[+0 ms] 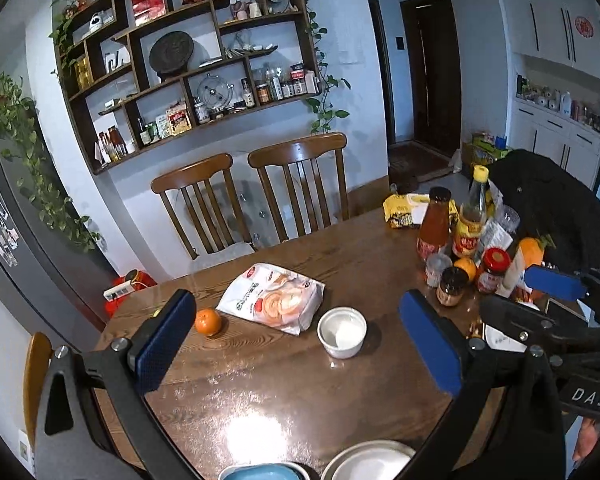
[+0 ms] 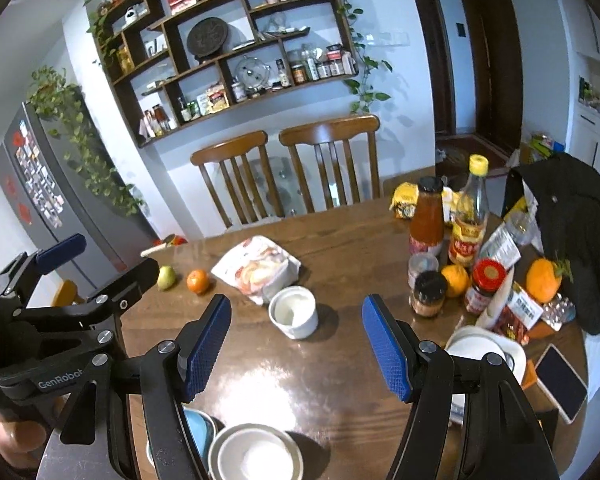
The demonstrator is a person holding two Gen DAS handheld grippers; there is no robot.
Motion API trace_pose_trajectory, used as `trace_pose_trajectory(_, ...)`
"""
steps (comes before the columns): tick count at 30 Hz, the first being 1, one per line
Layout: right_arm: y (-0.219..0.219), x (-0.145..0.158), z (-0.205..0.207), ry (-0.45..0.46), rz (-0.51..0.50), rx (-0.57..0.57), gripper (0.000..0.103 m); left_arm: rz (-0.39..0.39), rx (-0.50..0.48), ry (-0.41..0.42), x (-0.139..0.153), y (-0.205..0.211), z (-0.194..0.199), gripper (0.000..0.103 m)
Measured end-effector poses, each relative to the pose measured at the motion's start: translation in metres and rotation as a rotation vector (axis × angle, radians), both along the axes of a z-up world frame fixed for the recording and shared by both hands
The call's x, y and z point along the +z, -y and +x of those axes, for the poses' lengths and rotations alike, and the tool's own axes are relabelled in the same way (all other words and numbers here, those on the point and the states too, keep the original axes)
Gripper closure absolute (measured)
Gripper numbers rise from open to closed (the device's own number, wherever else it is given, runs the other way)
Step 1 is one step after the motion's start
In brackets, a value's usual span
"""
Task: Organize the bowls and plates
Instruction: 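Withdraw both grippers up and move them to the small white ramekin, then grasp the rim of the small white ramekin with both grippers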
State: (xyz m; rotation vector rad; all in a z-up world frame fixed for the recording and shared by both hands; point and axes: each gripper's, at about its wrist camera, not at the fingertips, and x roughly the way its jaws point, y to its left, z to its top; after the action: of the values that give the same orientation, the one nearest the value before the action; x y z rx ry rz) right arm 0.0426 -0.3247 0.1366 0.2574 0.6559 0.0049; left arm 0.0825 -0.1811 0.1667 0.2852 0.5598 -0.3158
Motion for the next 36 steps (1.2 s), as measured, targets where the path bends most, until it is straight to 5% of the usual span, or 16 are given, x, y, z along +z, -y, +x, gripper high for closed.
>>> trace_pose_trajectory(7,0.005,-0.01,0.034,-0.044,-0.003,-0.01,0.034,-0.002,0.045,-0.084,-0.035,-0.003,0.04,0.001)
trace_pose_trajectory(22,0.005,-0.098,0.109,-0.253,0.012,0.03,0.034,0.065,0.089,-0.301,-0.146,0.011,0.099,0.001)
trace_pose_trajectory(36,0.007,-0.165,0.15,-0.378,0.024,0.041,0.034,0.057,0.113,-0.444,-0.211,0.016,0.139,0.001)
